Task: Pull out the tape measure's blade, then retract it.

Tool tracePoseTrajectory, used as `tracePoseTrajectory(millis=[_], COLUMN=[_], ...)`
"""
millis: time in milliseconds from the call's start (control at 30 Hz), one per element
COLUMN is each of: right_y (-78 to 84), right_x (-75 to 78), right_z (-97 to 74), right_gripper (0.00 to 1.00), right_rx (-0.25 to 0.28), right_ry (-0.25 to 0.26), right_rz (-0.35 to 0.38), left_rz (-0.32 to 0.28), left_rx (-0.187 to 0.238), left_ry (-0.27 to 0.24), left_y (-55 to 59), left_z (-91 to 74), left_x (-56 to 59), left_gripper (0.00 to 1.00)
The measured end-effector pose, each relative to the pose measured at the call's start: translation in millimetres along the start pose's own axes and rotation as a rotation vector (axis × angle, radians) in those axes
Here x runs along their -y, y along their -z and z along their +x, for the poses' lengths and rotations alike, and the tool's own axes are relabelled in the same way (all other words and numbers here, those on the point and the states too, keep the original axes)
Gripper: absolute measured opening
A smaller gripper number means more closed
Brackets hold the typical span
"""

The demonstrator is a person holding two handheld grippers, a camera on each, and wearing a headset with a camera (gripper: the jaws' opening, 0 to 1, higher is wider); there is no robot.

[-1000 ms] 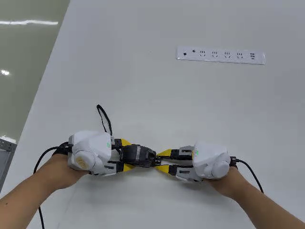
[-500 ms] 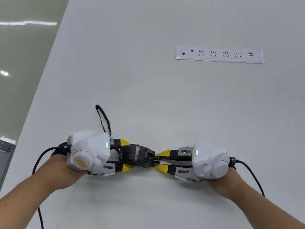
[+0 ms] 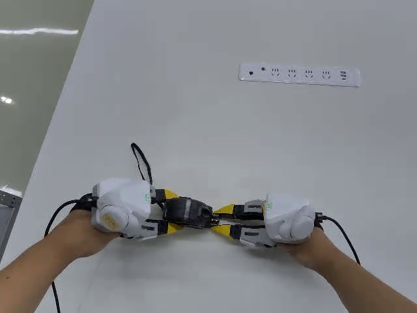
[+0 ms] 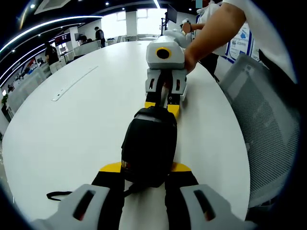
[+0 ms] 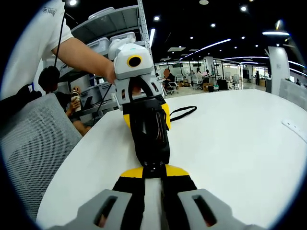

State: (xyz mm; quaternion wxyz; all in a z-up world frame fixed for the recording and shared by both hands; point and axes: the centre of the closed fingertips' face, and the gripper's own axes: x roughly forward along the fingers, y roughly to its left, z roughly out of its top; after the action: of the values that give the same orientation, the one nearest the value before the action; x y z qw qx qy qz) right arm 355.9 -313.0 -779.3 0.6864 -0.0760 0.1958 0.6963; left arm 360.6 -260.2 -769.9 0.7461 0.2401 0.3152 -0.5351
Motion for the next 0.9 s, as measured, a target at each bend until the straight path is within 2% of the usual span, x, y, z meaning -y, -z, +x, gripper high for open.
tracePoseTrajectory(millis=[100,900], right_y=[0.5,1.8], right_x=[-0.8,-1.6], right_z=[0.0,-1.2], right_gripper=[0.13,0.11], right_rx=[0.000,0.000], right_ry=[-0.002,0.036], right_rz=[-0.025,-0.039], left_rz=[0.002,0.007], left_rx=[0.000,0.002], left_ry=[0.001,0.004], left_y=[-0.1,0.3], left_z=[0.2,-0.4], left_x=[0.2,-0.1], left_gripper=[0.28,0.28])
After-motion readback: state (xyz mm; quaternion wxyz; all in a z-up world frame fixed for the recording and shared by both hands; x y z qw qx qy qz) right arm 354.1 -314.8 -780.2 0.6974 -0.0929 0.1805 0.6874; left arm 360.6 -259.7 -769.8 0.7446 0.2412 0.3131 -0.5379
